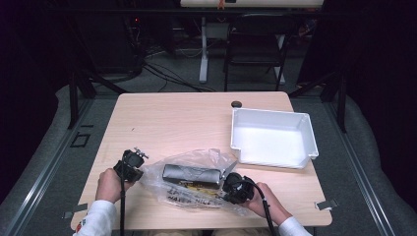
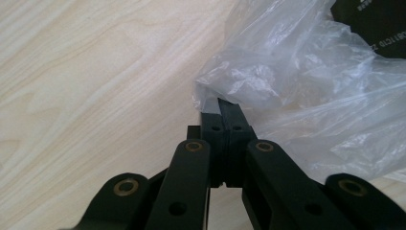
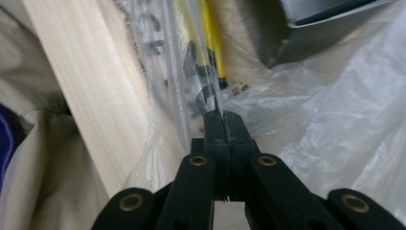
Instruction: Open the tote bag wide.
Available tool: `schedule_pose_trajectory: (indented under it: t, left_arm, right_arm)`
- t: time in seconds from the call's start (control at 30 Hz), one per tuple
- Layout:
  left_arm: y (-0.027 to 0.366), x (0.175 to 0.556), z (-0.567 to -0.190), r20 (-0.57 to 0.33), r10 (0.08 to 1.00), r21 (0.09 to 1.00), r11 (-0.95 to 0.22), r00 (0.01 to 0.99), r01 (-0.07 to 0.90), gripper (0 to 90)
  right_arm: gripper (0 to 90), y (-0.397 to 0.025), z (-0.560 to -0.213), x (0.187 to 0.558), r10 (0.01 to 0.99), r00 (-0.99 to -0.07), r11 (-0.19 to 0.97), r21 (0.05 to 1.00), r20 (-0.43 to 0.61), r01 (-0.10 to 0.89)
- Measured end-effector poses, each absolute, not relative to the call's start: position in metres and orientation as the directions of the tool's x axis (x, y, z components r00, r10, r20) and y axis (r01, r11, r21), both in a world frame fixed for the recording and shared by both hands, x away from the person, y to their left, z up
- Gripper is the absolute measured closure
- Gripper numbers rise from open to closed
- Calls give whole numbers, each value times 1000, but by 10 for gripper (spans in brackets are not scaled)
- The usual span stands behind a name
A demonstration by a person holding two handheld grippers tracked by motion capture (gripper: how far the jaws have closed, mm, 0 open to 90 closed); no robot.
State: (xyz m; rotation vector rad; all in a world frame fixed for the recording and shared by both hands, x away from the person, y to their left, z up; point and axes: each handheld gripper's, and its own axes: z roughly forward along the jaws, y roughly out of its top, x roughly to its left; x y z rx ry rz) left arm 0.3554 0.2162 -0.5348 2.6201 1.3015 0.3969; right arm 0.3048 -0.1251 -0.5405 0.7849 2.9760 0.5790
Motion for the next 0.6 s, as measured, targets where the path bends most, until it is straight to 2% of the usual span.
schedule_pose_trajectory:
  t: [0.17, 0.27, 0.3, 0.4, 0.5, 0.6]
  left_arm:
    - [203, 357, -541, 182, 762, 233, -648, 622, 725, 900]
    - [199, 355, -543, 198, 742, 195, -671, 641, 716, 900]
    - [199, 355, -543, 216, 740, 188, -672, 638, 716, 898]
    - [204, 355, -542, 197, 748, 194, -663, 633, 723, 877]
    - [209, 355, -542, 200, 755, 193, -656, 625, 730, 867]
    - [211, 356, -543, 204, 757, 186, -653, 621, 734, 866]
  right_arm:
    - [900, -131, -543, 312, 514, -855, 798, 323, 71, 508]
    - [896, -134, -543, 312, 503, -858, 804, 307, 104, 508]
    - [855, -134, -542, 312, 488, -865, 810, 308, 117, 499]
    - [676, -141, -530, 313, 461, -869, 768, 410, 181, 493]
    - [617, -153, -511, 316, 496, -850, 681, 528, 176, 507]
    - [600, -161, -500, 318, 569, -815, 610, 608, 110, 508]
